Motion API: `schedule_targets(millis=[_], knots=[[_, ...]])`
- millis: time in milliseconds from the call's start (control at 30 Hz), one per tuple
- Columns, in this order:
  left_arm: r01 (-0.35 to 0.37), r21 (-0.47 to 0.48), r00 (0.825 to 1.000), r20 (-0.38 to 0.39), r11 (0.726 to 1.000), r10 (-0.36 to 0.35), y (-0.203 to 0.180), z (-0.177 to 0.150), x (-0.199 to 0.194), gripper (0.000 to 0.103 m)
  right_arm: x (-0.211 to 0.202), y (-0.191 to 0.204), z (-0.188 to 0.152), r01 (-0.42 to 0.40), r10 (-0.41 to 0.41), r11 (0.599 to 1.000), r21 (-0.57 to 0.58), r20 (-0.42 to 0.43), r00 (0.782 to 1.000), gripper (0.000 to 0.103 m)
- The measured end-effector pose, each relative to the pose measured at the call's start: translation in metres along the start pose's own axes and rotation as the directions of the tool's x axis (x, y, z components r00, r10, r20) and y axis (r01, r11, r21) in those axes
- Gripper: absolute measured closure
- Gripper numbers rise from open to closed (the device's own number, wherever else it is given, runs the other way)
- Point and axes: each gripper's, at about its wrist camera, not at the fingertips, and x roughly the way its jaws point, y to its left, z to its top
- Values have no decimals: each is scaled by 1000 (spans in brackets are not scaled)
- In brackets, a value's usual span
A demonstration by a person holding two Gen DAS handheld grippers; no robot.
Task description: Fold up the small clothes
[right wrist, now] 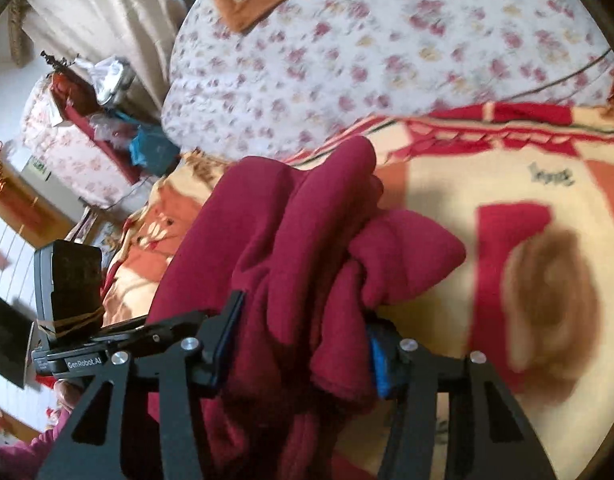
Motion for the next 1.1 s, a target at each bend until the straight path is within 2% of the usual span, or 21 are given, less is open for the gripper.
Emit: schedule_targets(millis=[100,133,200,300,367,467,533,633,800,933,1100], knots=[[-62,-43,997,-46,997,60,23,-17,17,72,29,-1,-16,68,-70,997,-21,-74,995,46],[-63,-53,997,-45,997,61,27,-19,21,70,34,-4,-21,104,-106,994,-30,-85,991,43],[-60,-69,998,-26,996,59,32,-25,22,58,37,-8,-27,147,-152,988,-49,-95,984,38],[-90,-91,996,2,992,90,31,-29,17,49,21,-5,-30,163,-167,986,-43,-89,982,35],[-118,-82,993,12,990,120,28,-30,14,49,6,1,-31,195,-199,979,-64,-73,977,35],[-191,-59,979,53,980,194,22,-34,2,49,-20,23,-34,232,-234,964,-129,0,972,35],[-248,-45,963,102,968,251,16,-36,-10,49,-35,44,-37,217,-214,960,-177,40,976,35],[-282,-34,949,139,959,284,12,-37,-19,49,-40,71,-43,181,-172,952,-245,58,983,35],[-360,-5,920,165,933,356,5,-41,-25,49,-23,98,-62,184,-184,917,-354,33,982,36],[-380,5,909,187,925,373,2,-47,-32,49,-11,101,-70,201,-214,905,-374,7,977,37],[-396,-2,898,207,918,388,-3,-53,-37,49,13,84,-91,275,-318,874,-400,-43,947,38]])
